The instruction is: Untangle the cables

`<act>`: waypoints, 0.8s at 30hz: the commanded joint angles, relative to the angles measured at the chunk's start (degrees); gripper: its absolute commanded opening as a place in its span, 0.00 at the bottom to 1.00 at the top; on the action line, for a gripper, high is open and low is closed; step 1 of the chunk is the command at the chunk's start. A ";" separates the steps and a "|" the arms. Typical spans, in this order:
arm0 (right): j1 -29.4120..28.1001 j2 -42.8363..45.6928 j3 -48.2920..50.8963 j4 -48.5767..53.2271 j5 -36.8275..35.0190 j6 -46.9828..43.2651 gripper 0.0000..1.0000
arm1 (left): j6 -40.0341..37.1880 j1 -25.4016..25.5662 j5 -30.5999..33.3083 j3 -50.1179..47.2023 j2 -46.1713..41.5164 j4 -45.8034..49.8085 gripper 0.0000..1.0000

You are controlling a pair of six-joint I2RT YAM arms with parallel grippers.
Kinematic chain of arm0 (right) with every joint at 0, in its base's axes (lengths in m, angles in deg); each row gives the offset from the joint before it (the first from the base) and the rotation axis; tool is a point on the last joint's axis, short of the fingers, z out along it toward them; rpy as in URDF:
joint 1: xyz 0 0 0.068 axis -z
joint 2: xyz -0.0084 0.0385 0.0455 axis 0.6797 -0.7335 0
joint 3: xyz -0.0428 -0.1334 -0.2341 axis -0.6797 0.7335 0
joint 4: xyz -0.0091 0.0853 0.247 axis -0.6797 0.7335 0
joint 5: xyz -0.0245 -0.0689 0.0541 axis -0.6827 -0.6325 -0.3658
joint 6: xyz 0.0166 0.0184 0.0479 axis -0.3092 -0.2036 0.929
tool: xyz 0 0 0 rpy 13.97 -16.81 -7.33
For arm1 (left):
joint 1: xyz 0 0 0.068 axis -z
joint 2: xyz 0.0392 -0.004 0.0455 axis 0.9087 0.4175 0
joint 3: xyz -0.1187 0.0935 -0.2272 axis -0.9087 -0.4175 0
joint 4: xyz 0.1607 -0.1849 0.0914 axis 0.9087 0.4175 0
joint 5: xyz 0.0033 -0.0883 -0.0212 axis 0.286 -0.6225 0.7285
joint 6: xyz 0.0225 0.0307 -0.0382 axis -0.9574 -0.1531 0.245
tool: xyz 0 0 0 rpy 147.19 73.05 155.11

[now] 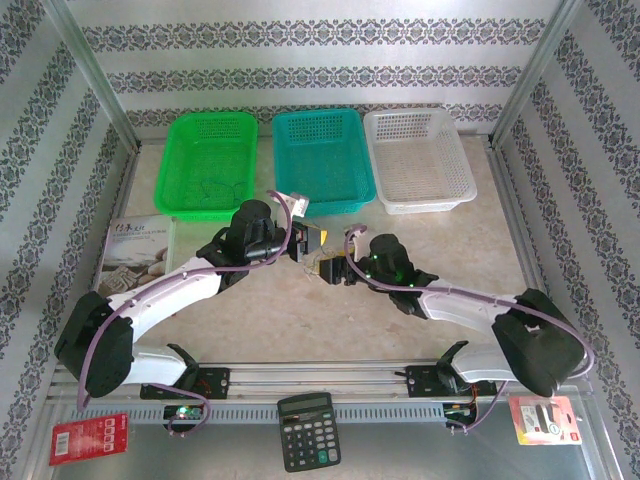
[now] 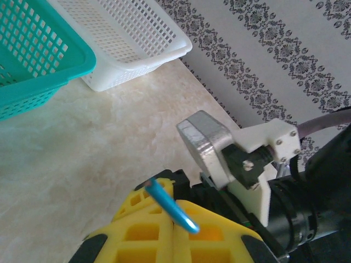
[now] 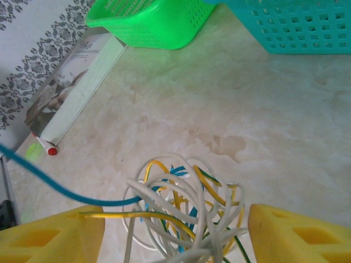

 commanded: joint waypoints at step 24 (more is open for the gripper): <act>-0.48 -14.72 6.32 -15.85 -1.49 4.62 0.00 | 7.08 0.05 9.64 11.68 -9.10 -0.12 0.00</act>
